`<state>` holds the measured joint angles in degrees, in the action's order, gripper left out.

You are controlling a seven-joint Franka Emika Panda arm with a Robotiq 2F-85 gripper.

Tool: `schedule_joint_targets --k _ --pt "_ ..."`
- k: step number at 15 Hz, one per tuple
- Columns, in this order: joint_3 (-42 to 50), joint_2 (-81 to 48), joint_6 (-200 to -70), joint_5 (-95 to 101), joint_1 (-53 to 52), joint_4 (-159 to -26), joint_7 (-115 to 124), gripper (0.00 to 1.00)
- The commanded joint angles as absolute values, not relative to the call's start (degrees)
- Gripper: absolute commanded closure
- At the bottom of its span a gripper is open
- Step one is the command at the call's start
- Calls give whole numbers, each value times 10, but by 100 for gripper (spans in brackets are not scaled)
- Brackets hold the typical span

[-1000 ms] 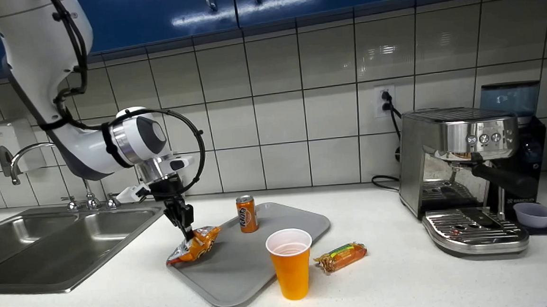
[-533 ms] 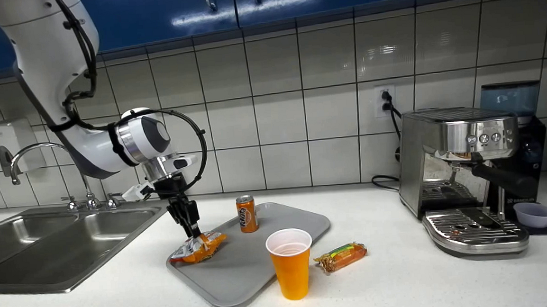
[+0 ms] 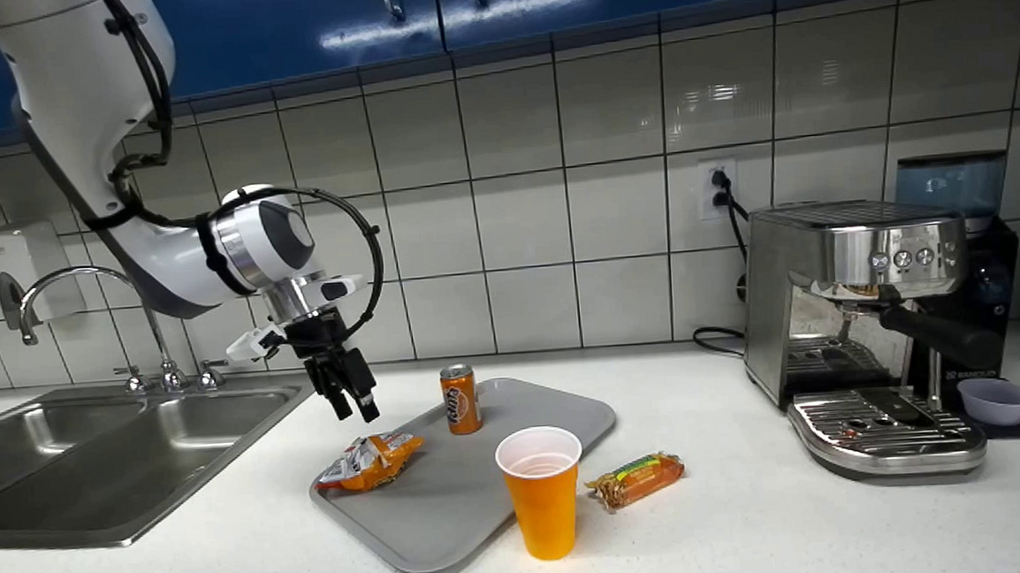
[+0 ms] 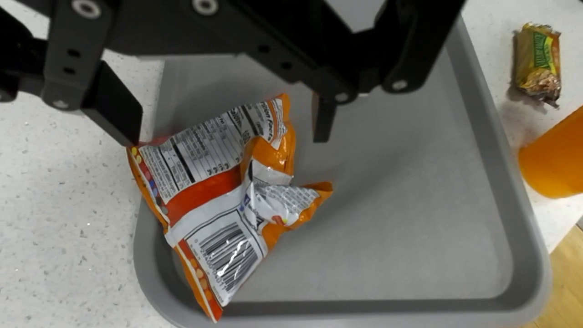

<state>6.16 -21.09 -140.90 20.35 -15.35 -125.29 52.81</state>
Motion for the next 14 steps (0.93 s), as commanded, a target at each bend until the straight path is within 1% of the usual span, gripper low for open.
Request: schedule_joint_targets --k 1,7,14 --pt "61 -161 -1395 215 -149 -1286 541 0" --pt "60 -107 -1401 217 -133 -1330 543 0" --pt "59 -41 -1409 220 -91 -1389 550 0"
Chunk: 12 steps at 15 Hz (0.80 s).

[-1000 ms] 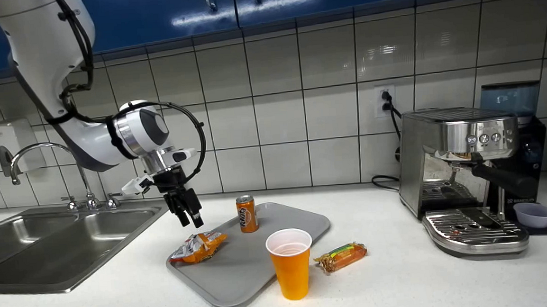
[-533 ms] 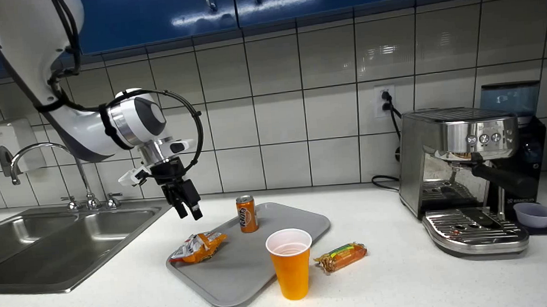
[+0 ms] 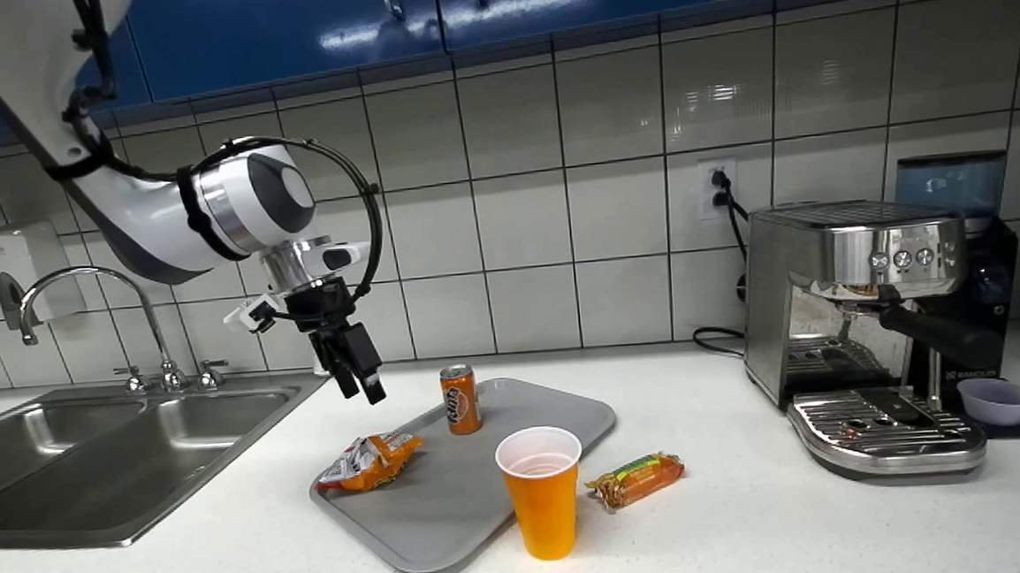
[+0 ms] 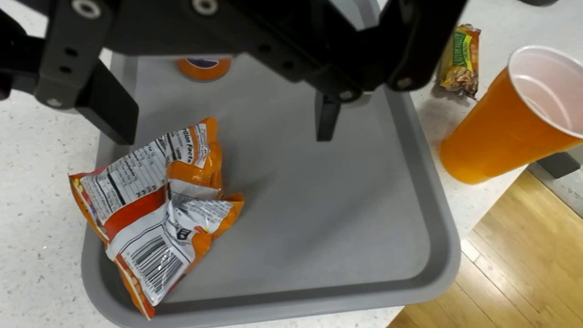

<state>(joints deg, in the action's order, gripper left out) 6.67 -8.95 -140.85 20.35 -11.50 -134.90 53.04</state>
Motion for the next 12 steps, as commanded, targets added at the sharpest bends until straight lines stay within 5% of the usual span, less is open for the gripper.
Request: schedule_joint_targets --k 1,12 --pt "59 -33 -1409 220 -83 -1396 552 0" --pt "57 57 -1404 253 7 -1474 587 0"
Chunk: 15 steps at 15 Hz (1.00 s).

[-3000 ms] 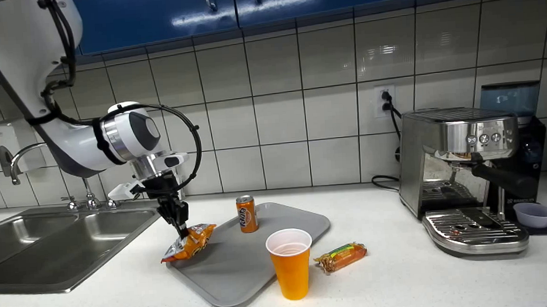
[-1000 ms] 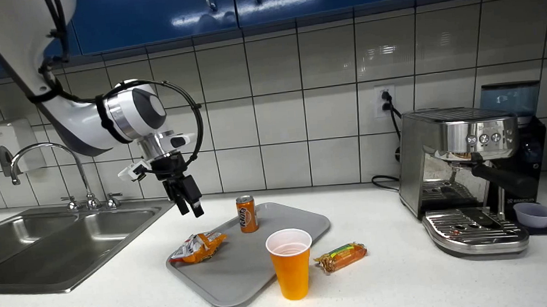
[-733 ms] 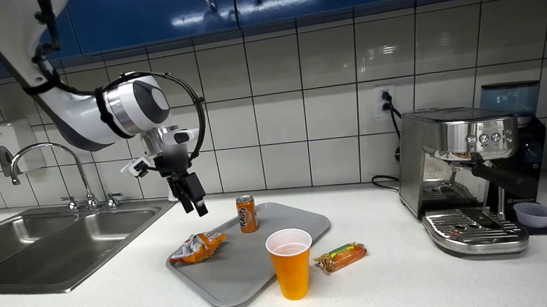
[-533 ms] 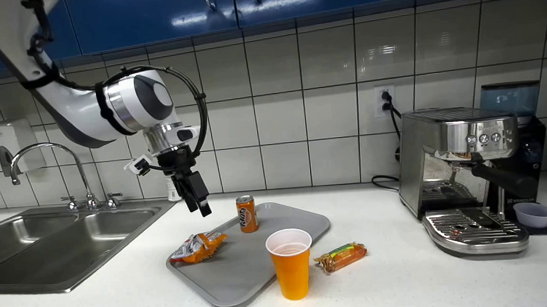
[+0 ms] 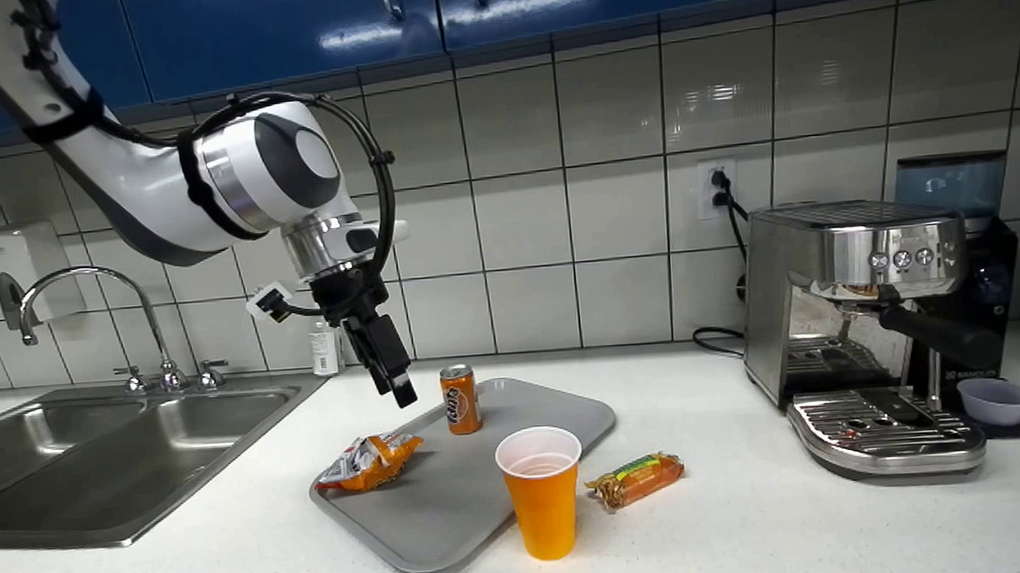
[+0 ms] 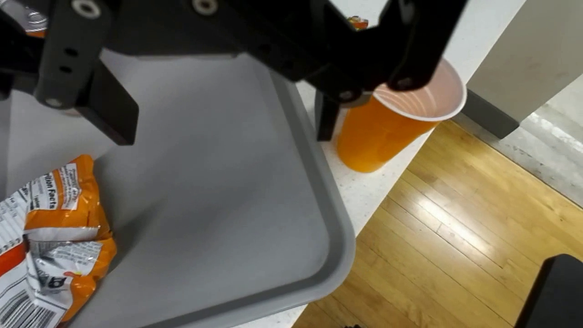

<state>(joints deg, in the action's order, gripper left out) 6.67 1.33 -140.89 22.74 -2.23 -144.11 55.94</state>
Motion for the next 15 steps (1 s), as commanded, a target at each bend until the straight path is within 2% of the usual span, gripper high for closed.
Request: schedule_joint_targets --k 1,15 --pt "57 62 -1403 257 15 -1479 592 0" --pt "86 69 -1403 323 131 -1489 621 0"
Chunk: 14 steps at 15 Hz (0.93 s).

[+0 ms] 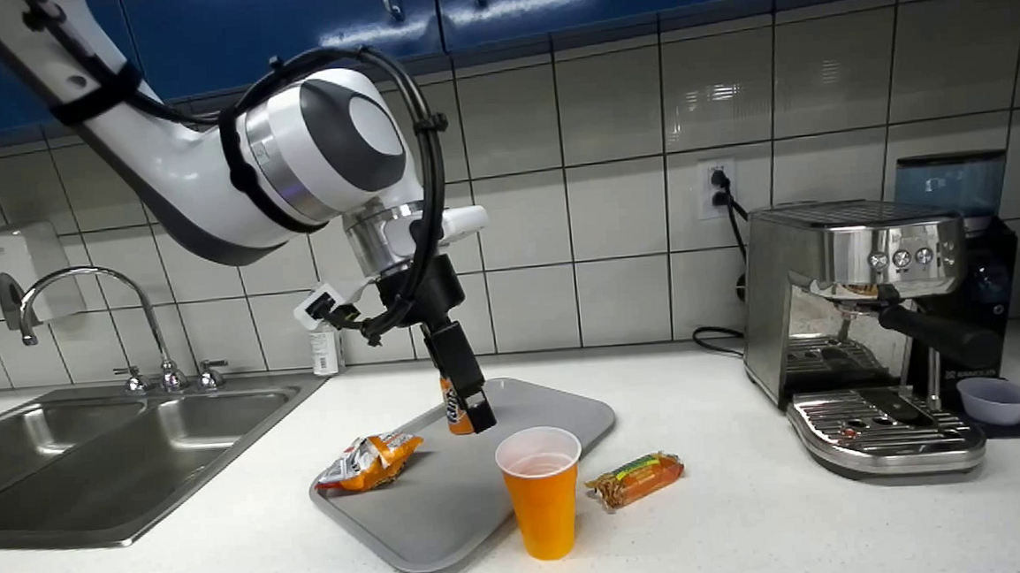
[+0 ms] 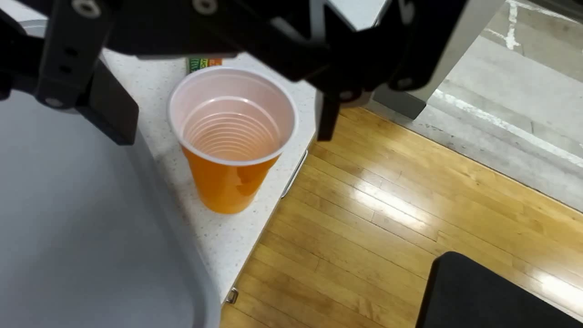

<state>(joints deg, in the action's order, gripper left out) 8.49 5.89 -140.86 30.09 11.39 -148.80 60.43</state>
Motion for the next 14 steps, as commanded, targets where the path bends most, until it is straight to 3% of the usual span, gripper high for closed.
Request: schedule_joint_targets --k 1,14 --pt "89 67 -1403 324 135 -1487 620 0" --pt "103 -30 -1420 305 129 -1412 602 0"
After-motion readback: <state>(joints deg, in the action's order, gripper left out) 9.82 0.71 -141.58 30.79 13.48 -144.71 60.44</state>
